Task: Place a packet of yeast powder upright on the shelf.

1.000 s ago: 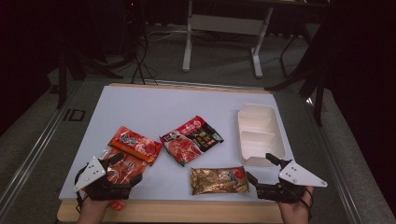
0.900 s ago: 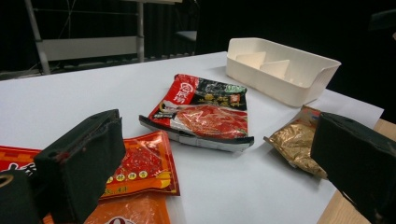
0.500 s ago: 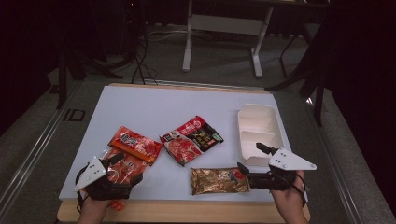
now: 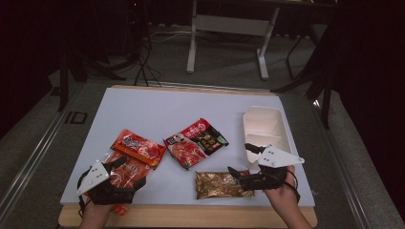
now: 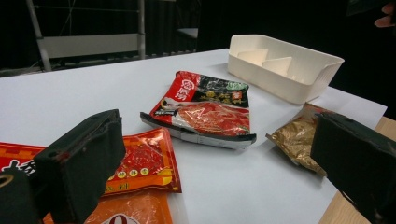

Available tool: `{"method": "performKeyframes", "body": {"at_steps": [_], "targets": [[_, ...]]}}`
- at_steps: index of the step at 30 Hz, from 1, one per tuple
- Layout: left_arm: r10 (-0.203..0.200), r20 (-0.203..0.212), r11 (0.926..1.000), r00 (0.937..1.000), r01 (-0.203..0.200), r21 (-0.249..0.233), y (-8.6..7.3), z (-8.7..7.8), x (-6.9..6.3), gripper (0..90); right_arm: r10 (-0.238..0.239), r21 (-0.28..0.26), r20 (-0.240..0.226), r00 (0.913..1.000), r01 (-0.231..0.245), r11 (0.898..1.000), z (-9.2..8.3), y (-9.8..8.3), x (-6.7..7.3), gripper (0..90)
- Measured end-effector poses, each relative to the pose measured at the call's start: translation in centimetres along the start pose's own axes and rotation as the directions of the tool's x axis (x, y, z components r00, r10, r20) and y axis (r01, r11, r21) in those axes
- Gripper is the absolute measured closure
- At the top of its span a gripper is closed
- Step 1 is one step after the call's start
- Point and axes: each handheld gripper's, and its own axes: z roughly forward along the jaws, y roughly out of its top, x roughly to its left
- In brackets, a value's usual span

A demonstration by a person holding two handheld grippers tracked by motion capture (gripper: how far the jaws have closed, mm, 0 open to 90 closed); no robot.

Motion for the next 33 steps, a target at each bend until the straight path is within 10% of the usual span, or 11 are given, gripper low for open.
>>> {"method": "performKeyframes", "body": {"at_steps": [33], "targets": [[0.001,0.007,1.0,1.0,-0.001,0.006,0.0,0.1,0.0,2.7,0.004,0.131,-0.264,0.9644,0.031,0.991,8.6,-0.7,2.9,10.4]]}}
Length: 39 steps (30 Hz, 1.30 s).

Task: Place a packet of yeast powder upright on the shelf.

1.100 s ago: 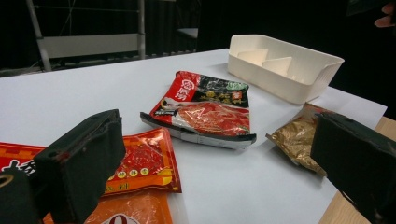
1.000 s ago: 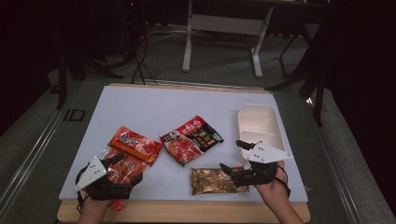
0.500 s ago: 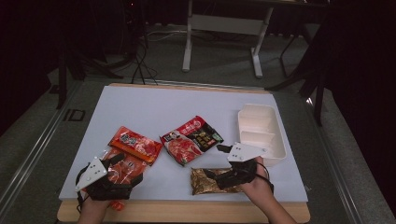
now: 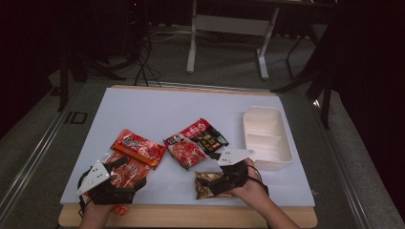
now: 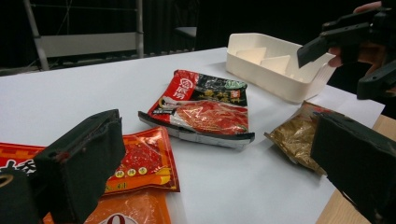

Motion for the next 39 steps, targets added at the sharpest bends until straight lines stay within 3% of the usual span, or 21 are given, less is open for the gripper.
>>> {"method": "performKeyframes", "body": {"at_steps": [18,19,25,30,34,39], "targets": [[0.005,0.002,0.9999,1.0,-0.005,0.009,0.0,0.0,0.0,2.7,0.019,0.132,-0.041,0.999,-0.013,0.991,3.8,-0.7,-0.6,13.7],[0.009,0.002,0.9999,1.0,-0.009,0.009,0.0,0.0,0.0,2.7,0.026,0.164,-0.047,0.9986,-0.018,0.986,4.5,-1.0,-0.7,18.3],[0.009,0.006,0.9999,0.9999,-0.009,0.01,0.0,0.0,0.0,2.7,0.034,0.258,-0.051,0.9981,-0.02,0.966,5.6,-2.0,-1.0,23.4],[0.01,0.007,0.9999,0.9999,-0.01,0.012,0.0,0.0,-0.1,2.7,0.041,0.303,-0.033,0.9986,-0.029,0.953,6.5,-2.6,-1.6,32.4],[0.009,0.008,0.9999,0.9999,-0.009,0.012,0.0,0.0,0.0,2.7,0.043,0.328,-0.02,0.9989,-0.034,0.944,7.0,-2.8,-1.8,33.6],[0.011,0.008,0.9998,0.9999,-0.011,0.017,0.0,0.1,-0.1,2.7,0.06,0.354,-0.035,0.9976,-0.044,0.934,7.3,-3.1,-1.8,38.6]]}}
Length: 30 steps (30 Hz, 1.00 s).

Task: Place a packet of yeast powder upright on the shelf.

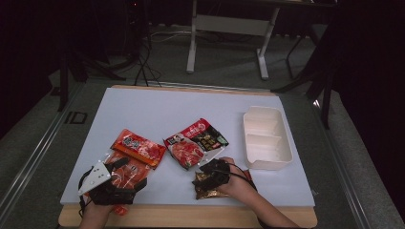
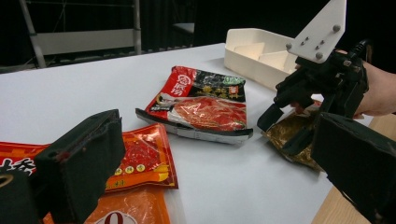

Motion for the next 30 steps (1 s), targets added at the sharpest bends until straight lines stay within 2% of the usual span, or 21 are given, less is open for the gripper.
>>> {"method": "performKeyframes", "body": {"at_steps": [3,5,8,10,14,18,25,30], "targets": [[0.001,0.0,1.0,1.0,-0.001,0.001,0.0,0.0,0.0,2.7,-0.003,0.027,0.0,1.0,0.003,1.0,0.1,-0.1,0.0,39.2],[-0.001,-0.001,1.0,1.0,0.001,0.002,0.0,0.0,0.0,2.7,-0.01,0.051,0.001,0.9999,0.01,0.999,0.1,-0.2,0.1,43.4],[0.001,-0.001,1.0,1.0,-0.001,0.004,0.0,0.1,0.0,2.7,-0.036,0.078,0.013,0.9993,0.035,0.996,-0.1,0.0,0.5,55.2],[0.003,-0.001,1.0,1.0,-0.003,0.007,0.0,0.1,0.0,2.7,-0.052,0.086,0.02,0.9984,0.05,0.995,-0.1,0.0,0.6,57.3],[0.007,-0.001,0.9999,1.0,-0.007,0.014,-0.1,0.2,-0.1,2.7,-0.074,0.117,0.039,0.9965,0.069,0.991,-0.1,0.2,0.9,70.3],[0.007,0.0,0.9998,1.0,-0.007,0.018,-0.1,0.3,-0.1,2.7,-0.091,0.139,0.041,0.995,0.085,0.987,-0.1,0.5,1.1,79.1],[0.005,-0.003,0.9999,1.0,-0.005,0.013,-0.1,0.2,0.0,2.6,-0.076,0.124,0.021,0.9969,0.073,0.99,-0.6,0.5,0.8,86.8],[0.003,-0.003,0.9999,1.0,-0.003,0.01,-0.1,0.2,0.0,2.7,-0.046,0.061,0.02,0.9987,0.045,0.997,-2.4,0.6,0.4,87.9]]}}
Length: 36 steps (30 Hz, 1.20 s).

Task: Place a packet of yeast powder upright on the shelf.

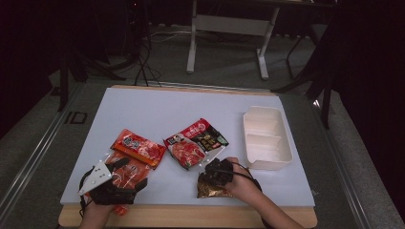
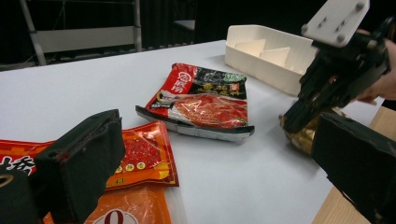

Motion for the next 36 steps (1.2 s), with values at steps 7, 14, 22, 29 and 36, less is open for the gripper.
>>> {"method": "performKeyframes", "body": {"at_steps": [7,14,22,29,36], "targets": [[-0.006,-0.001,1.0,1.0,0.006,-0.002,0.0,0.0,0.0,2.7,0.053,-0.091,-0.001,0.9986,-0.053,0.994,-3.0,-0.3,-0.8,88.4],[-0.009,0.003,0.9999,1.0,0.009,-0.006,0.0,0.1,0.0,2.7,0.105,-0.219,0.007,0.9945,-0.101,0.971,-6.9,-0.1,-1.4,88.6],[-0.009,0.003,0.9999,1.0,0.009,-0.007,0.0,0.1,0.0,2.7,0.157,-0.348,-0.014,0.9875,-0.152,0.925,-9.9,0.3,-1.9,88.8],[-0.012,0.005,0.9999,0.9999,0.012,-0.007,0.0,0.1,0.0,2.7,0.161,-0.425,-0.013,0.9868,-0.152,0.892,-11.5,1.4,-2.3,88.9],[-0.012,0.005,0.9999,0.9999,0.012,-0.007,0.0,0.1,0.0,2.7,0.188,-0.51,0.018,0.982,-0.152,0.846,-13.3,2.8,-3.9,88.8]]}}
